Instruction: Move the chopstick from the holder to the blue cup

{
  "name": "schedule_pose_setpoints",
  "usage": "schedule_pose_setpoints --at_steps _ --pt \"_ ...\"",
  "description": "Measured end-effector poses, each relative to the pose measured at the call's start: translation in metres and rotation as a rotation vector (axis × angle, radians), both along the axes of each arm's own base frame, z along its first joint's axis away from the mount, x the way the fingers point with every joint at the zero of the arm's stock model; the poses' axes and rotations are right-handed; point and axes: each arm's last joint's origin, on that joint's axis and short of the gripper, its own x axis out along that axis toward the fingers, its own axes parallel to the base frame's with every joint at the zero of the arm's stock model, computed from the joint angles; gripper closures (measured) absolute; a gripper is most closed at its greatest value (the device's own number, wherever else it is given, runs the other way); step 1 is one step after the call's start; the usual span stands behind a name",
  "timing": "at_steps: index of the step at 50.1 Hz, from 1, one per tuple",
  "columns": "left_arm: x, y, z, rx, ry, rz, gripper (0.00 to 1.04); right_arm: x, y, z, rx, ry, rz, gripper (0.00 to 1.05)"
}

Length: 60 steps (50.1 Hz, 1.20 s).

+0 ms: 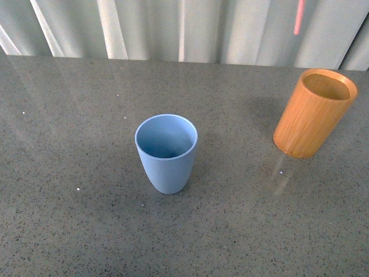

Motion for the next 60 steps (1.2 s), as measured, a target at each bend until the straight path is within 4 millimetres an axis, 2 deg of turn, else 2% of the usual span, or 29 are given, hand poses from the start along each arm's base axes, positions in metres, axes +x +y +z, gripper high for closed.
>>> schedule_pose_setpoints --at_steps 5,11,17,23,37,60 --pt "0.000 0.000 0.000 0.000 0.000 0.000 0.07 -0.003 0.024 0.008 0.056 0.005 0.054 1.03" --pt "0.000 0.000 0.000 0.000 0.000 0.000 0.07 -0.006 0.045 0.007 0.107 0.016 0.103 1.03" --pt "0.000 0.000 0.000 0.000 0.000 0.000 0.07 -0.006 0.063 -0.002 0.154 0.053 0.139 1.03" --pt "0.000 0.000 0.000 0.000 0.000 0.000 0.07 -0.008 0.080 -0.023 0.215 0.126 0.160 1.03" --pt "0.000 0.000 0.000 0.000 0.000 0.000 0.07 -0.014 0.087 -0.044 0.262 0.188 0.164 1.03" --pt "0.000 0.000 0.000 0.000 0.000 0.000 0.07 -0.021 0.086 -0.060 0.284 0.226 0.137 1.03"
